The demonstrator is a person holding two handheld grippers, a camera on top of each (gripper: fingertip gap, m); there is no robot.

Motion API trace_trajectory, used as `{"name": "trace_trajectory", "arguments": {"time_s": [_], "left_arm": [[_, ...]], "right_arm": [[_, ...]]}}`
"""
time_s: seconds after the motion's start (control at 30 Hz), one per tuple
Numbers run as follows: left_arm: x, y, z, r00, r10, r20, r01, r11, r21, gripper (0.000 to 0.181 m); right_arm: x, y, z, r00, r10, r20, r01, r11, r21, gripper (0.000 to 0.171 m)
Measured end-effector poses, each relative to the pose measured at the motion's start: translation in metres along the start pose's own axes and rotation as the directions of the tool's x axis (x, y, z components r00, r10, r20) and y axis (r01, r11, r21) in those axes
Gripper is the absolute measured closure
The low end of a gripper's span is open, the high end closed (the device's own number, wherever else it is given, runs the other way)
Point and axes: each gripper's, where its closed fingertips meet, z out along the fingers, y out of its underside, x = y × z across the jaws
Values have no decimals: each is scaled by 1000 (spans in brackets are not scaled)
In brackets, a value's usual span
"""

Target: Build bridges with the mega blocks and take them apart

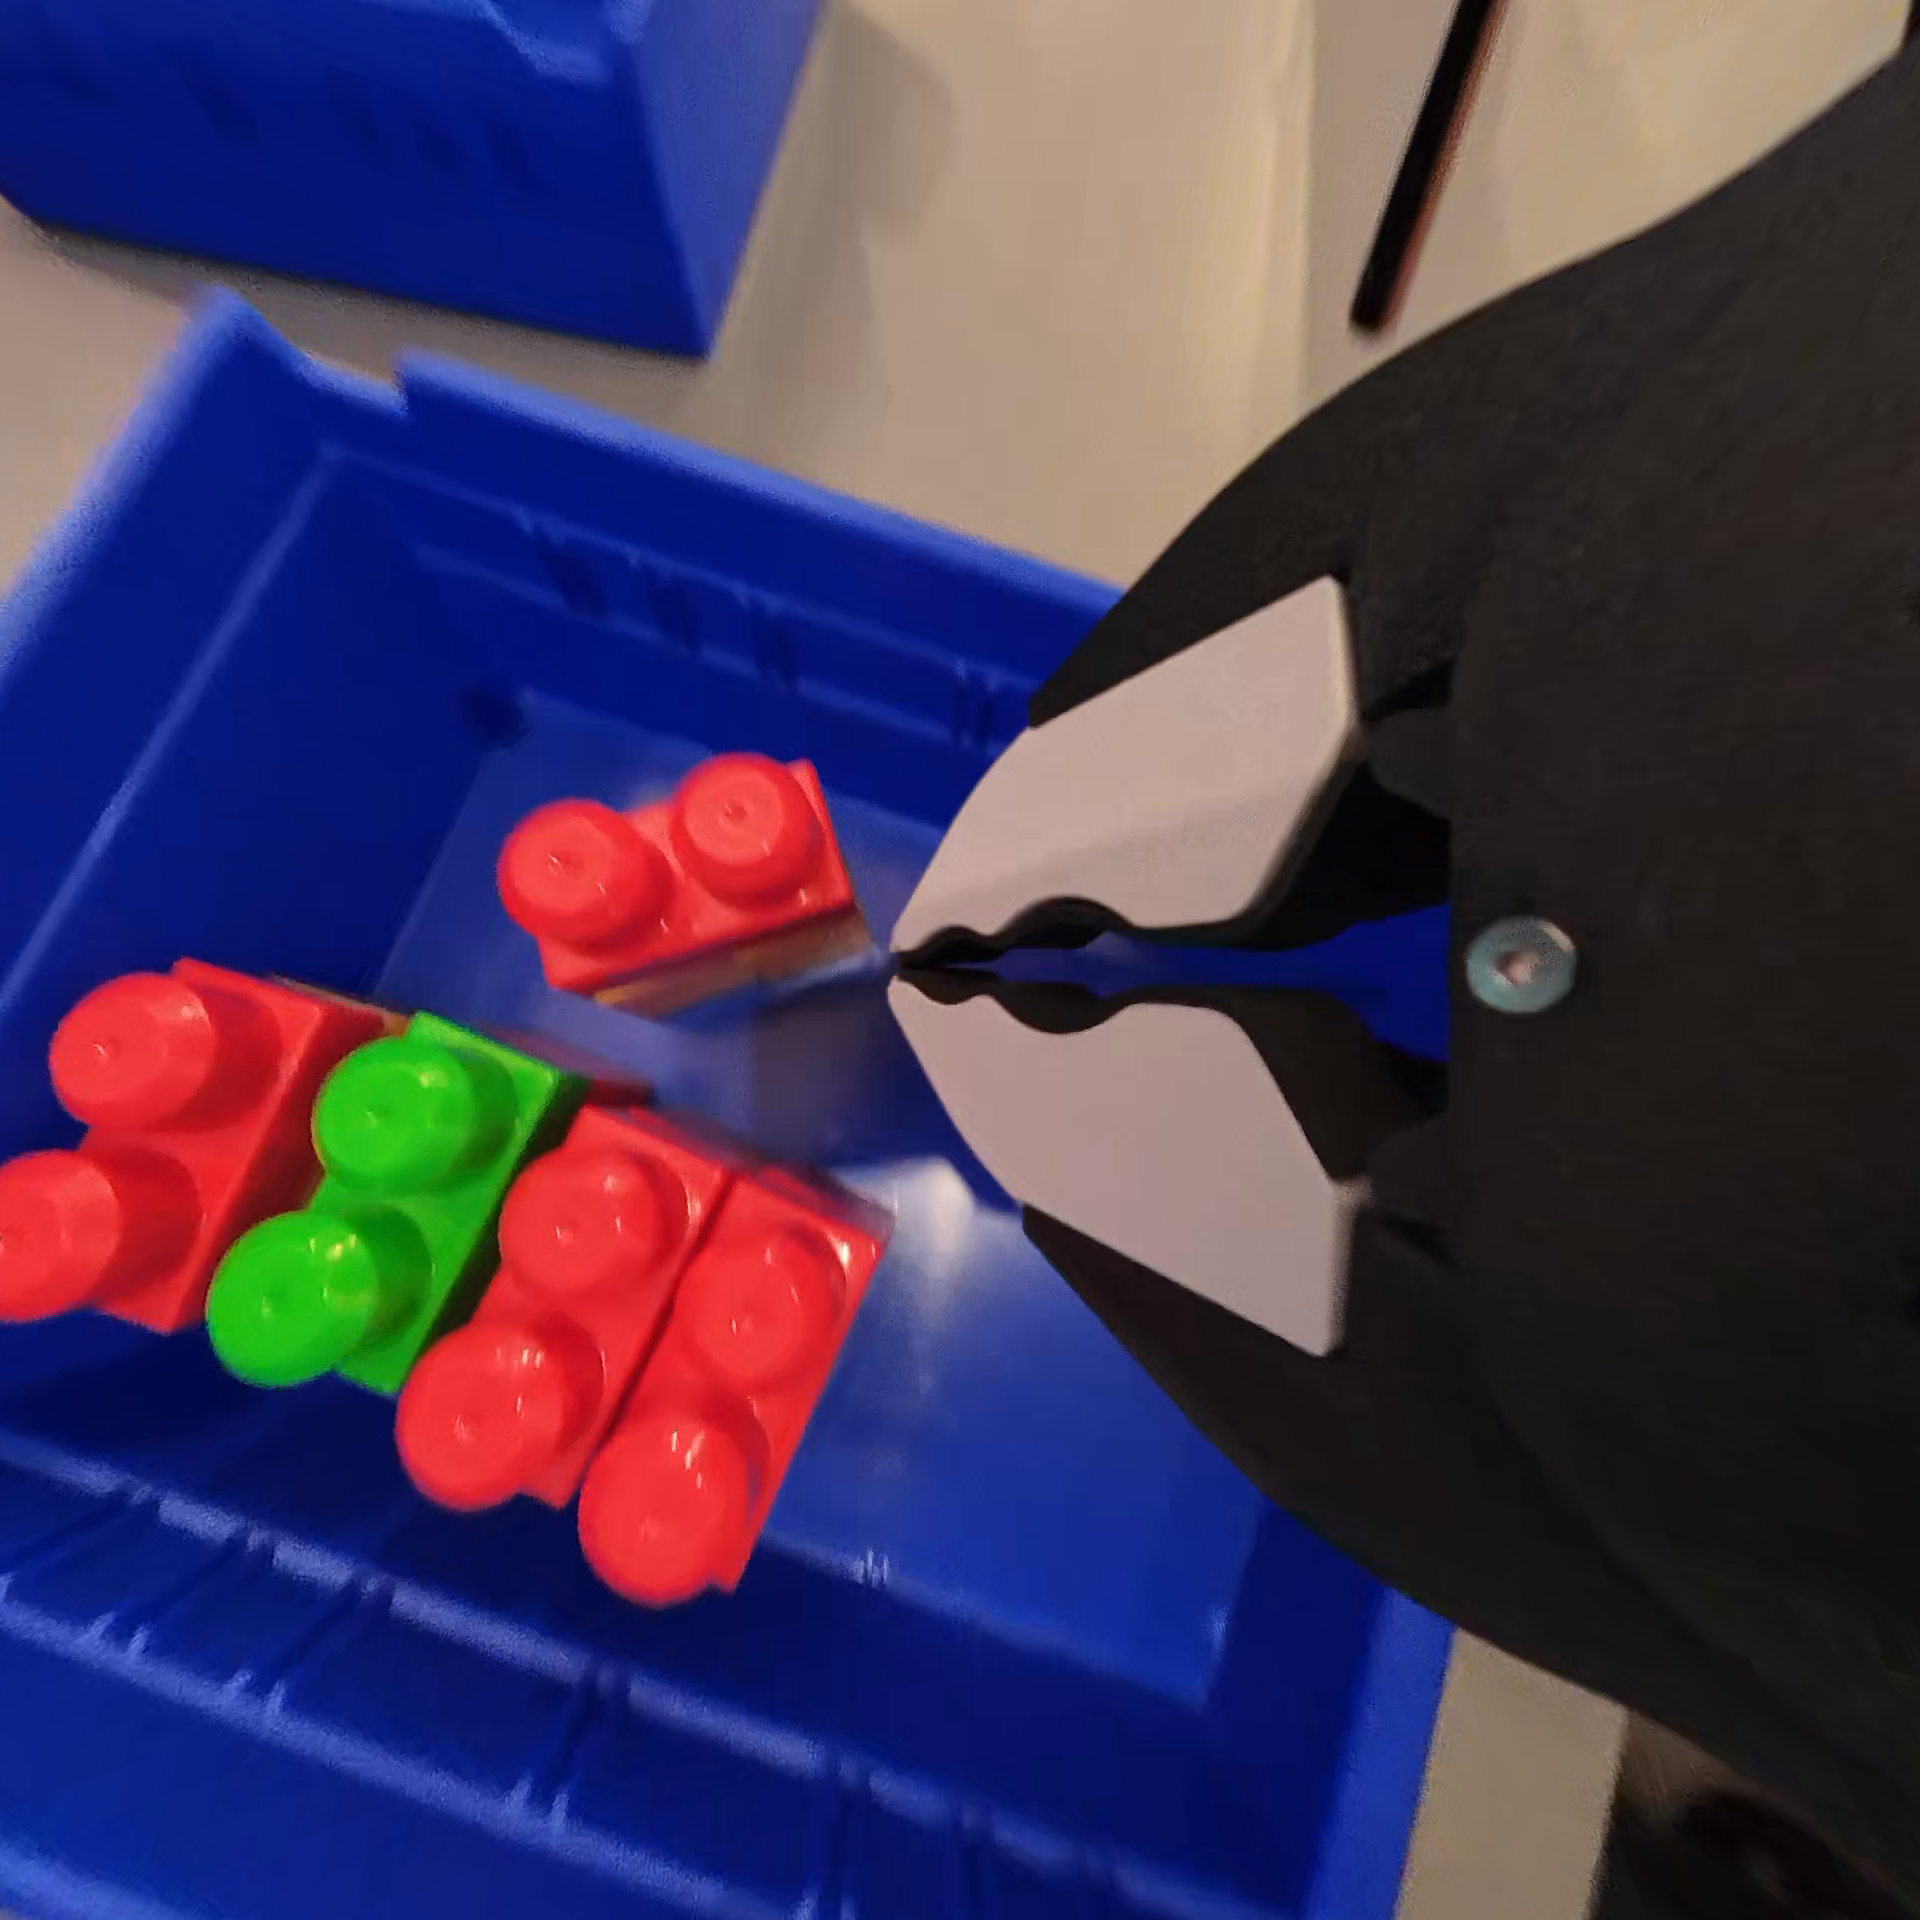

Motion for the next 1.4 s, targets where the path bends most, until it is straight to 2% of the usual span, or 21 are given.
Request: {"name": "trace_trajectory", "arguments": {"time_s": [0.07, 0.13, 0.4, 0.67, 0.9, 1.1, 1.4], "left_arm": [[1, -2, 0, 1000, -1, -5, 1, 1000, 9, 141], [2, -1, 1, 1000, 0, -9, 0, 1000, 8, 141], [-1, -2, 0, 1000, 2, 5, -2, 1000, 12, 142], [-1, 0, 0, 1000, -1, 4, 1, 1000, 5, 142], [0, 0, 1, 1000, 4, 2, -4, 1000, 2, 142], [-2, 1, 0, 1000, 0, 8, 0, 1000, 0, 142], [0, 0, 0, 1000, 4, 3, -4, 1000, -2, 142]], "right_arm": [[-11, 7, 5, 991, 118, 69, -117, 993, -13, 171], [-15, 16, 18, 983, 167, 80, -163, 985, -62, 171], [15, 13, 54, 973, 193, -130, -208, 971, -115, 171], [9, -7, 67, 961, 278, 8, -277, 958, -70, 171], [9, -12, 77, 964, 263, 34, -261, 963, -69, 171], [20, -23, 90, 978, 203, -52, -207, 973, -98, 171], [31, -15, 98, 983, 142, -117, -162, 969, -187, 170]]}}
